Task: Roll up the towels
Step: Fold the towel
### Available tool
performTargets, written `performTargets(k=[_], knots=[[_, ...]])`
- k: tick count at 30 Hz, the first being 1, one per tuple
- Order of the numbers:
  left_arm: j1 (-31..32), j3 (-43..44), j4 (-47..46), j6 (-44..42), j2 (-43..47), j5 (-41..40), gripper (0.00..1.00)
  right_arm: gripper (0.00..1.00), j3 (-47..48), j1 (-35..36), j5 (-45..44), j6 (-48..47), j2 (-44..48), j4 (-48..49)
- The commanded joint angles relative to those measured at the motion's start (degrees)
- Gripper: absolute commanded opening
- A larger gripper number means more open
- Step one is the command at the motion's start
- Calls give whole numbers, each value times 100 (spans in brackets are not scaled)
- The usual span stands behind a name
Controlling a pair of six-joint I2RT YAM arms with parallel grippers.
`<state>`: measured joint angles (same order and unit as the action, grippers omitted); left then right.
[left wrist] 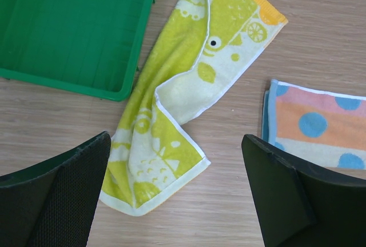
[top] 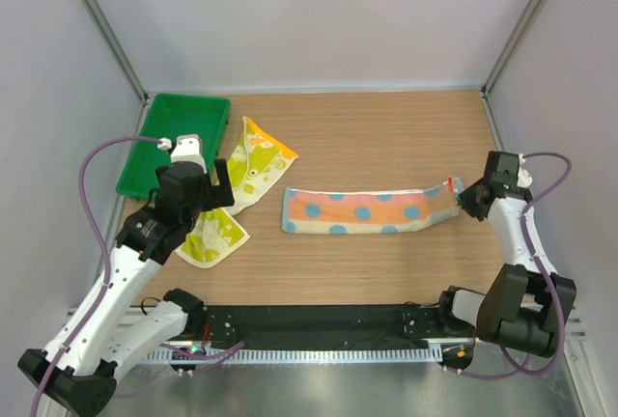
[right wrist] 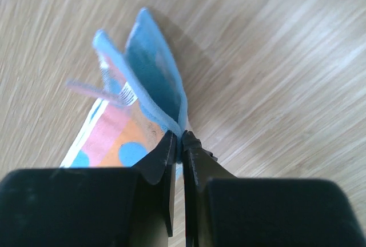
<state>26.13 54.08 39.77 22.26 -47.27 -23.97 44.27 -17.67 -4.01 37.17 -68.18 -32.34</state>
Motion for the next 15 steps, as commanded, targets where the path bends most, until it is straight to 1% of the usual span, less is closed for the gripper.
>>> performTargets(k=[1,3,6,7,8,13,14,15], knots=[[-20,58,-136,-29,42,-12,96,1,511,632,-415,-183,191,-299],[-11,50,-136,-20,42,-3,96,1,722,1157,-513,-140,191,-378],[-20,50,-136,-11,42,-3,96,1,968,1634,-706,-96,139,-449],[-29,50,-136,-20,33,-3,96,1,1152,2001,-819,-87,104,-518],[-29,50,-136,-11,33,6,96,1,1250,2144,-864,-87,60,-545],[-29,58,-136,-11,16,15,96,1,1908,3084,-996,-34,-352,-677],[-38,67,-136,-20,7,15,96,1,2023,3442,-1049,-8,-423,-712],[-38,76,-136,-3,-2,23,96,1,2128,3602,-1127,27,-520,-747]])
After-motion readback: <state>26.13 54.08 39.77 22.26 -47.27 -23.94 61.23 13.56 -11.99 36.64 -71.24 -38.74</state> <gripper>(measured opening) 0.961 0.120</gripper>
